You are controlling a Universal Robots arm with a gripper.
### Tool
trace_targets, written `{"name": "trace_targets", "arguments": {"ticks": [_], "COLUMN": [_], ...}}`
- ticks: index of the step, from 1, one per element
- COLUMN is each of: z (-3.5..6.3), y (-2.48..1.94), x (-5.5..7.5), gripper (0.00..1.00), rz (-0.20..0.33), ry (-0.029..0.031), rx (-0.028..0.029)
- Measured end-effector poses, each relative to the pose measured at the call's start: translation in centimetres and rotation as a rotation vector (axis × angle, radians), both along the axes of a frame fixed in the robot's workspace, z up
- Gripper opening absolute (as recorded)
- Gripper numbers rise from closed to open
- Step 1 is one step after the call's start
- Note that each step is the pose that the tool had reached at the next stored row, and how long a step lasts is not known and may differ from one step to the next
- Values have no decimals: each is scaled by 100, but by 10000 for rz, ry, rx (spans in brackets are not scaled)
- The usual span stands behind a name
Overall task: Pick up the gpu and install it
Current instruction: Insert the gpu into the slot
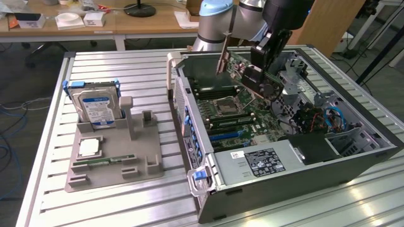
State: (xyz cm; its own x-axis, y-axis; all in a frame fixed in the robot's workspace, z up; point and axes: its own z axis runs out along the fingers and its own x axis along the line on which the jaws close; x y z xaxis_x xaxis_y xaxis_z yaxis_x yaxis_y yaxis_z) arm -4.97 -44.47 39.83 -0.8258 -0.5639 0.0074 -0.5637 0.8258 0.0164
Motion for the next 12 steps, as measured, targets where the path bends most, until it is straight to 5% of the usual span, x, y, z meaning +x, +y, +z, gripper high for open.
{"name": "trace_targets", "arguments": {"ticks": [12], "z": [-6], "y": [0], "x": [0], "gripper": [26], "rz": [1026], "ry": [0], "rx": [1]}}
